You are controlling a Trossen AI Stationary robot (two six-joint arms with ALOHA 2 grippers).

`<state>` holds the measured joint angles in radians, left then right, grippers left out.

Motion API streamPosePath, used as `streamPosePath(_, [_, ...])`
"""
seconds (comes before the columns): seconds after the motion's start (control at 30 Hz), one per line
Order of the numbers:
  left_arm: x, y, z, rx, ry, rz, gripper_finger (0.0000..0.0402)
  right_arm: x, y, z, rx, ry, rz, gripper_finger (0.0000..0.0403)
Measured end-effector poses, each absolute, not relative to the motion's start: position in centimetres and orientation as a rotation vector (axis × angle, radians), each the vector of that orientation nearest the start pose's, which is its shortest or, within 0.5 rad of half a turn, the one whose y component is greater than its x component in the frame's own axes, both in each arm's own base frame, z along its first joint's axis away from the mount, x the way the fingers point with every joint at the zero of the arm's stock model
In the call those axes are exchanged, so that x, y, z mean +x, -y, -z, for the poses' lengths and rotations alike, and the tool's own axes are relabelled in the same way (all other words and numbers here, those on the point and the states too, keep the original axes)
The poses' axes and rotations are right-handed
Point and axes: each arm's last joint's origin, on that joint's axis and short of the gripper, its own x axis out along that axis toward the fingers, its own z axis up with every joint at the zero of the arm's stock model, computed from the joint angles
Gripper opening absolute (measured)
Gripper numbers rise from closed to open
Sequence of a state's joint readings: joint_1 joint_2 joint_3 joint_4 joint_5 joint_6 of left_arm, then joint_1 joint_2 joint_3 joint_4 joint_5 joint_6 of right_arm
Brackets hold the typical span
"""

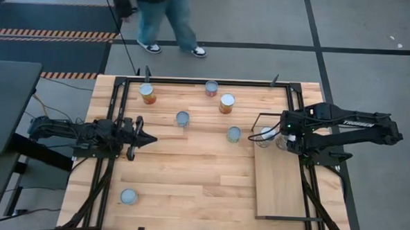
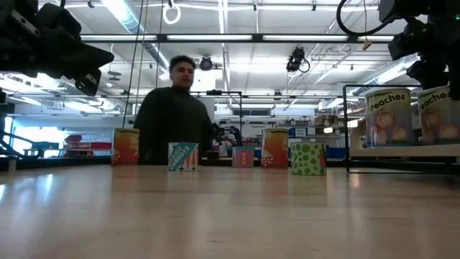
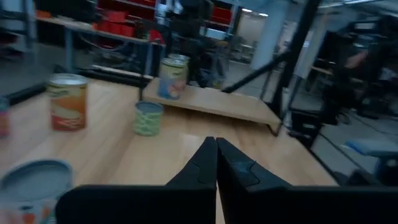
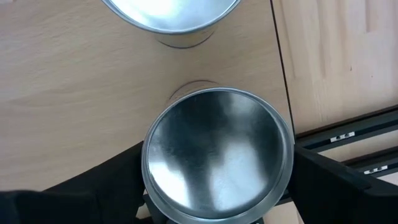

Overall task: Pick and place cans onto a shelf
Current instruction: Put the canned peaches on the shelf aligned with the canned peaches

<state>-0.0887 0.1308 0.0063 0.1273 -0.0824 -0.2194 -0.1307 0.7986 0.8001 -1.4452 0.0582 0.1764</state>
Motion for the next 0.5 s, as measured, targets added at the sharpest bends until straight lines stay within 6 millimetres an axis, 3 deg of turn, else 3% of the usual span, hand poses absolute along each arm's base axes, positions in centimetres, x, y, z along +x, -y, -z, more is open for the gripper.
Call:
streamPosePath(0.2, [10.6,0.2,-17.1,-0.187,0.001,-0.152,0.0005,9.2,1.4,-25.7,0.199,-1.428,0.284,0.035])
streamPosePath(0.5, [12.3,-0.1,-21.0,-0.11,-0.061,-0.331,0.0025,9.2,1.4,-25.7,0.2,-1.429,0.284,0.035])
